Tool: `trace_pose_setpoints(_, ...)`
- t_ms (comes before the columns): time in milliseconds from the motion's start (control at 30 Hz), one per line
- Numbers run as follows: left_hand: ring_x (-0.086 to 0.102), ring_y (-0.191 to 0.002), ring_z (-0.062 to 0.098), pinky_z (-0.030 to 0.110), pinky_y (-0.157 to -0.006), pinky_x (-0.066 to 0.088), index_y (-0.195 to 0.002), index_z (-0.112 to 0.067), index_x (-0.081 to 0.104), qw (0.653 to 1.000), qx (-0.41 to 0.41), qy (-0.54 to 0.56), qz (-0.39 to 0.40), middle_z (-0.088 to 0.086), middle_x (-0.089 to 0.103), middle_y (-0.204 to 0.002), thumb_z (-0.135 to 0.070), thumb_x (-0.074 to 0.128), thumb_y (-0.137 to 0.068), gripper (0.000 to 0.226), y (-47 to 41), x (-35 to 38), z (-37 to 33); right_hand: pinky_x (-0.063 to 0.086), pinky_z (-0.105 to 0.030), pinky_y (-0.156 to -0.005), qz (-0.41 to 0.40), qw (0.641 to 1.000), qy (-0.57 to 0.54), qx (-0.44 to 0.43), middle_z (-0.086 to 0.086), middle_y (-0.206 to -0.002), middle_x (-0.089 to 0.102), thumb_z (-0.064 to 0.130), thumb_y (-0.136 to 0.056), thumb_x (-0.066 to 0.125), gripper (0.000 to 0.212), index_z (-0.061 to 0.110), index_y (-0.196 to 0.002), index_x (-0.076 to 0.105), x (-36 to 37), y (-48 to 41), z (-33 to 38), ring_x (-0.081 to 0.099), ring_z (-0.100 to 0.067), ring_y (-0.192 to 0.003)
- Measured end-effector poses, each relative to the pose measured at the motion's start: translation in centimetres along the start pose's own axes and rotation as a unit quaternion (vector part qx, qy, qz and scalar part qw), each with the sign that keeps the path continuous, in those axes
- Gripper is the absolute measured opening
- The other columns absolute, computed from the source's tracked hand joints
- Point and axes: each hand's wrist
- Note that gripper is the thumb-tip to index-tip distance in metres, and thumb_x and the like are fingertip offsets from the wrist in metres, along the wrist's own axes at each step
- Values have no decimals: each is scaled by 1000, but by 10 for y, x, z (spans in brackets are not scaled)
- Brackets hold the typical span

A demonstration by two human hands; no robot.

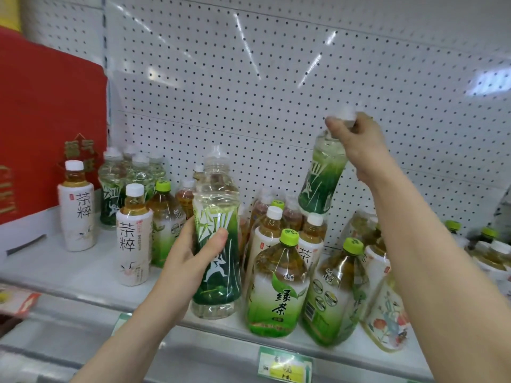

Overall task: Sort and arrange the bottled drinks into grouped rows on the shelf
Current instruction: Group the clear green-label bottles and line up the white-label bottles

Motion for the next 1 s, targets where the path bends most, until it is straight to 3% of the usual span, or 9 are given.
trace_pose_setpoints(67,61,-93,-22,8,-69,52,-101,-64,54,1000,-4,10,-4,-44,64,-100,-60,75,-67,41,-2,-5,-9,57,-41,-90,-8,999,-38,-28,-5,-108,70,41,-90,68,33,16,-110,60,5,-1,24,69,-19,-99)
trace_pose_setpoints(133,57,-124,5,37,-95,54,-135,-49,49,1000,3,22,-19,-19,56,-139,-69,79,-57,86,-5,-16,-19,57,-42,-92,-2,996,-84,-37,-6,-112,70,42,-90,68,39,13,-115,60,14,2,46,69,-22,-102)
trace_pose_setpoints(200,45,-137,22,53,-109,41,-151,-35,32,999,17,9,-41,-3,40,-155,-72,79,-51,116,-6,-32,-33,58,-41,-89,19,991,-127,-39,-6,-111,70,42,-91,67,36,13,-112,60,28,7,64,70,-20,-100)
trace_pose_setpoints(400,57,-127,22,53,-104,45,-143,-25,45,992,81,-44,-87,0,59,-139,-66,74,-67,91,-17,-103,-70,61,-39,-73,89,954,-288,-8,-5,-91,67,31,-93,67,28,8,-105,56,95,25,102,72,-15,-73)
trace_pose_setpoints(567,68,-108,13,40,-89,56,-122,-32,57,984,99,-82,-122,-7,70,-119,-56,70,-73,56,-38,-178,-80,60,-49,-82,111,933,-341,-19,-11,-98,64,30,-95,65,32,4,-111,53,173,25,129,71,-22,-80)
trace_pose_setpoints(700,65,-113,11,44,-97,52,-125,-34,55,980,91,-120,-126,-12,69,-120,-58,71,-74,59,-51,-230,-71,53,-55,-95,124,941,-310,-51,-12,-106,62,32,-95,64,34,5,-113,54,252,18,142,66,-32,-105)
trace_pose_setpoints(833,61,-120,21,54,-100,47,-133,-34,49,984,56,-127,-116,-8,65,-128,-65,73,-68,76,-59,-273,-56,45,-50,-107,188,968,-165,-15,-13,-137,56,44,-92,66,77,4,-149,33,324,14,139,57,-29,-125)
trace_pose_setpoints(933,52,-130,19,54,-106,41,-143,-36,40,981,21,-148,-121,-11,55,-140,-74,71,-62,94,-62,-297,-43,52,-30,-85,231,972,-33,22,-4,-123,55,47,-89,69,78,5,-147,39,360,17,115,60,-15,-99)
trace_pose_setpoints(1000,51,-131,14,53,-108,41,-136,-47,45,981,14,-146,-123,-16,55,-138,-75,70,-62,83,-61,-308,-35,45,-22,-70,245,968,30,32,-4,-118,52,48,-88,70,80,6,-148,38,375,22,96,53,-9,-86)
Point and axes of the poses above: each hand's wrist, its own y-axis away from the middle knuckle, its own x-axis out of the palm, z = x × y
